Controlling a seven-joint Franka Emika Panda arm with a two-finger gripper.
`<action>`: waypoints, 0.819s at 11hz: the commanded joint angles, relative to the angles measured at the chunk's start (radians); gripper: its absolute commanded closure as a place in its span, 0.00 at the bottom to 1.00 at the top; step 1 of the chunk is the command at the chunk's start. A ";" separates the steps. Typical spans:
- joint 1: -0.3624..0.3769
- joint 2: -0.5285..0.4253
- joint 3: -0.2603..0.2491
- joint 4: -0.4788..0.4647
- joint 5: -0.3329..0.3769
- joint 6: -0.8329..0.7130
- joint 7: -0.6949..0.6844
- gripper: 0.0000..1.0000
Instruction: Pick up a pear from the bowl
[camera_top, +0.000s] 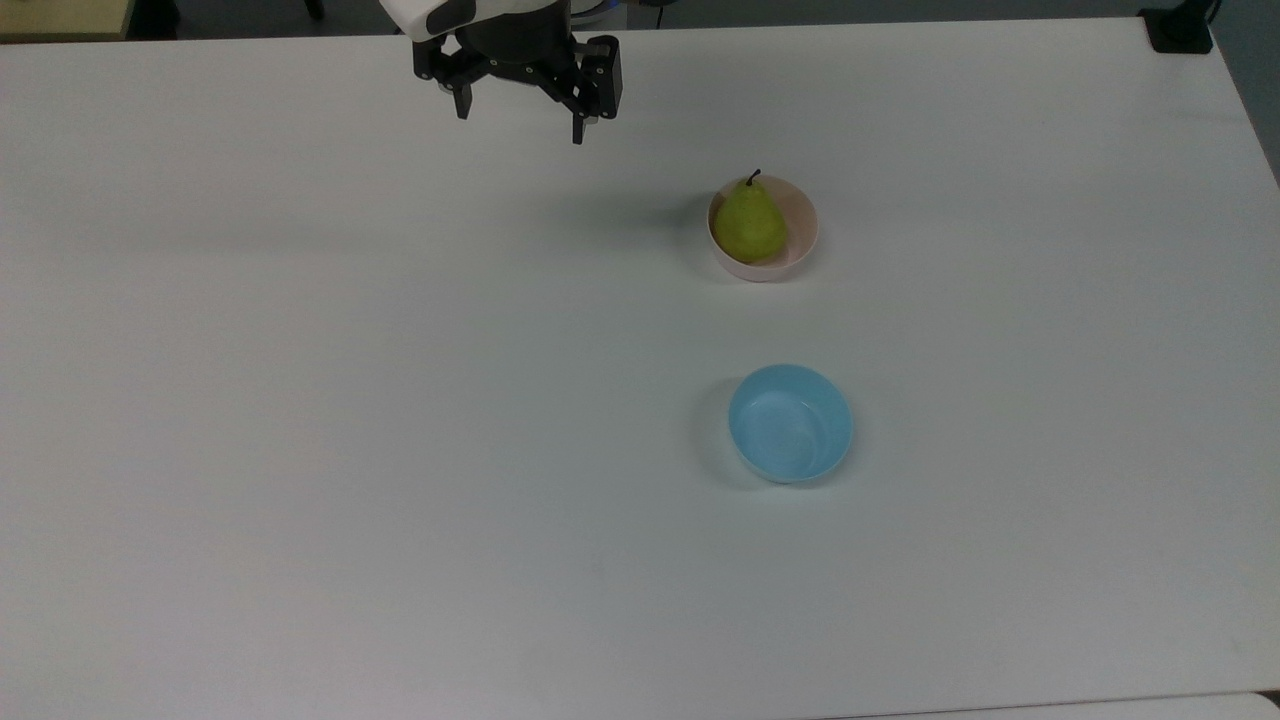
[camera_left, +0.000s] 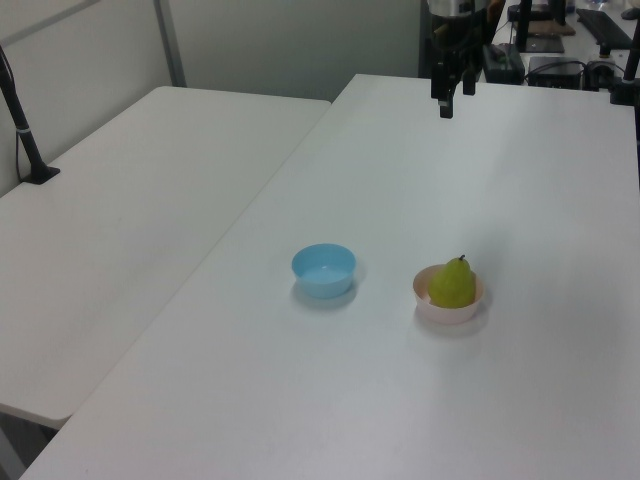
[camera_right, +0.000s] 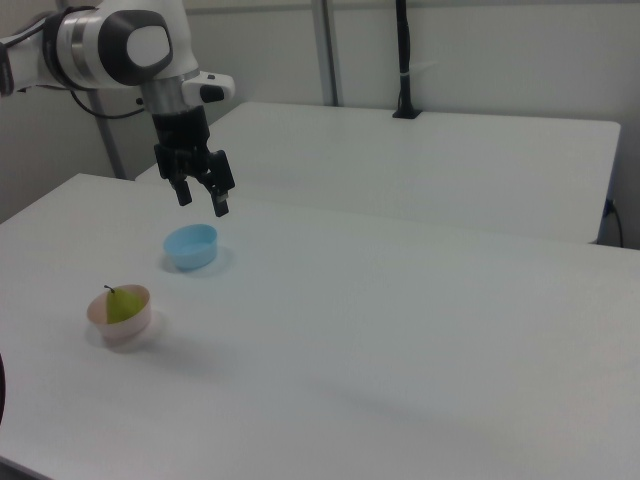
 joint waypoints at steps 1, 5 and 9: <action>-0.011 -0.036 -0.002 0.004 0.044 -0.064 -0.004 0.00; -0.015 -0.037 -0.011 0.032 0.053 -0.068 -0.042 0.00; -0.015 -0.020 -0.008 0.032 0.050 -0.069 -0.137 0.00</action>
